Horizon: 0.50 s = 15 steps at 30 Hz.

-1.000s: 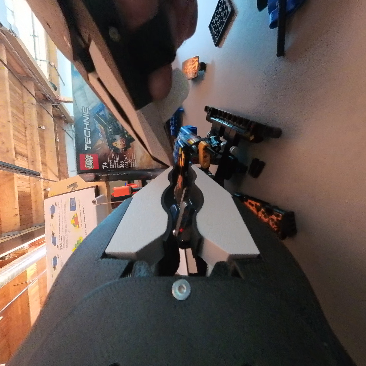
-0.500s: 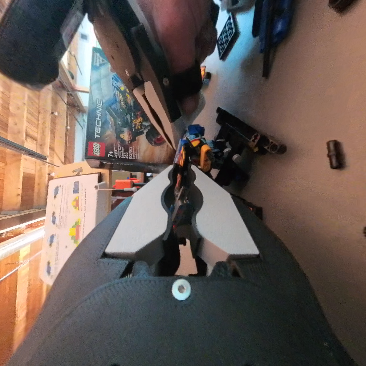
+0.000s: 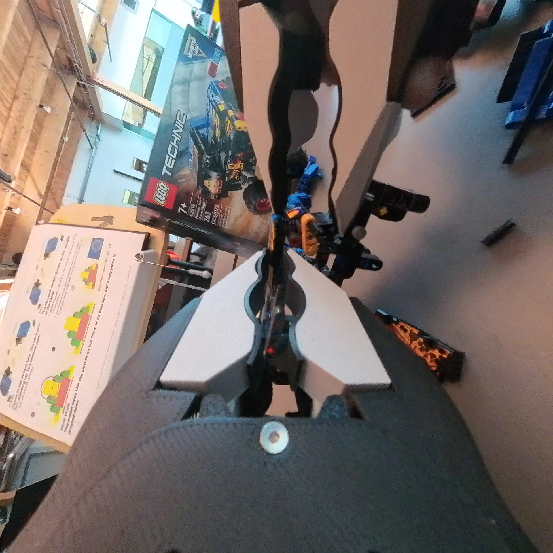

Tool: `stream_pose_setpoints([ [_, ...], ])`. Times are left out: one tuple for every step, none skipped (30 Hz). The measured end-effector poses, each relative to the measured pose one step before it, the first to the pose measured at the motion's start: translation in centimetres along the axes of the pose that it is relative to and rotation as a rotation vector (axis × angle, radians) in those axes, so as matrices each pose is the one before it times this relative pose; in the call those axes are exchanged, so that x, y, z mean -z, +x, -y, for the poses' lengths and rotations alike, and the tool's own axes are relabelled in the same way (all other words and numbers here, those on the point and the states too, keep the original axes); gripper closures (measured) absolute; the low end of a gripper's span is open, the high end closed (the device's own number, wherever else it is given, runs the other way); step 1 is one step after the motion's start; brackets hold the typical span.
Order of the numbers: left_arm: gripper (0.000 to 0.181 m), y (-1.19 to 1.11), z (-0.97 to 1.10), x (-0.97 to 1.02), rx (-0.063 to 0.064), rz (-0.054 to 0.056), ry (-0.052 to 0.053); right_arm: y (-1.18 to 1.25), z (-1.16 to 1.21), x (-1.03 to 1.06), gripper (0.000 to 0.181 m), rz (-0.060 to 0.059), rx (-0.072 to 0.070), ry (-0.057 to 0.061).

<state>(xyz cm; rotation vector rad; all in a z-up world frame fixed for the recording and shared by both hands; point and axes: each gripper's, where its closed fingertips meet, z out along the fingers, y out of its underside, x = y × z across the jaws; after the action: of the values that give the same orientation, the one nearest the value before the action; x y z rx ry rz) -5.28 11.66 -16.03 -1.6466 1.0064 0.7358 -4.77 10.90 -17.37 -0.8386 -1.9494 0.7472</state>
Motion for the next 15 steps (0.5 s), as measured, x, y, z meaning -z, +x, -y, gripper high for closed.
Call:
stream_pose_setpoints([
  [0.176, -0.015, 0.007, -0.058, -0.0007, -0.0040, -0.0043, 0.198, -0.083, -0.038, 0.143, -0.0183, 0.0179, -0.0042],
  [0.175, -0.008, -0.131, -0.202, -0.0199, -0.0052, -0.0070, 0.154, -0.145, -0.138, 0.143, -0.0160, 0.0139, -0.0131],
  [0.175, 0.146, -0.131, -0.076, -0.0247, -0.0105, -0.0072, 0.165, -0.321, -0.281, 0.143, -0.0208, 0.0162, -0.0224],
  [0.175, 0.326, -0.024, -0.122, -0.0082, -0.0171, -0.0007, -0.013, -0.405, -0.348, 0.143, -0.0199, 0.0351, -0.0322],
  [0.175, 0.370, 0.093, -0.095, -0.0115, -0.0096, 0.0044, -0.057, -0.339, -0.243, 0.143, -0.0150, 0.0316, -0.0343],
  [0.176, 0.307, 0.010, -0.035, -0.0221, 0.0020, -0.0034, -0.155, -0.198, -0.160, 0.144, 0.0112, -0.0100, -0.0165],
  [0.176, 0.282, 0.032, -0.043, -0.0045, -0.0007, -0.0025, -0.233, -0.185, -0.163, 0.145, 0.0289, -0.0393, -0.0004],
  [0.176, 0.471, 0.095, -0.123, 0.0054, -0.0101, 0.0069, -0.301, -0.368, -0.241, 0.145, 0.0247, -0.0163, -0.0135],
  [0.176, 0.632, -0.164, -0.162, -0.0303, -0.0067, -0.0146, -0.361, -0.474, -0.359, 0.145, 0.0175, -0.0024, -0.0258],
  [0.177, 0.332, -0.274, -0.128, -0.0367, 0.0001, -0.0181, -0.269, -0.388, -0.445, 0.145, 0.0117, -0.0134, -0.0174],
  [0.177, 0.144, -0.085, -0.080, 0.0097, -0.0034, 0.0005, -0.052, -0.189, -0.306, 0.145, 0.0071, -0.0249, -0.0025],
  [0.177, -0.021, -0.060, -0.011, 0.0218, -0.0055, 0.0143, 0.062, -0.032, -0.122, 0.145, 0.0102, -0.0319, 0.0066],
  [0.177, -0.044, -0.070, 0.056, 0.0056, -0.0002, 0.0011, 0.066, -0.007, -0.106, 0.145, 0.0072, -0.0276, 0.0072],
  [0.177, 0.051, -0.034, -0.030, -0.0211, 0.0130, -0.0029, 0.078, -0.058, -0.111, 0.145, 0.0004, -0.0111, 0.0040],
  [0.177, 0.066, 0.024, 0.045, -0.0139, 0.0095, 0.0053, 0.043, -0.051, -0.048, 0.145, 0.0041, -0.0132, 0.0043],
])
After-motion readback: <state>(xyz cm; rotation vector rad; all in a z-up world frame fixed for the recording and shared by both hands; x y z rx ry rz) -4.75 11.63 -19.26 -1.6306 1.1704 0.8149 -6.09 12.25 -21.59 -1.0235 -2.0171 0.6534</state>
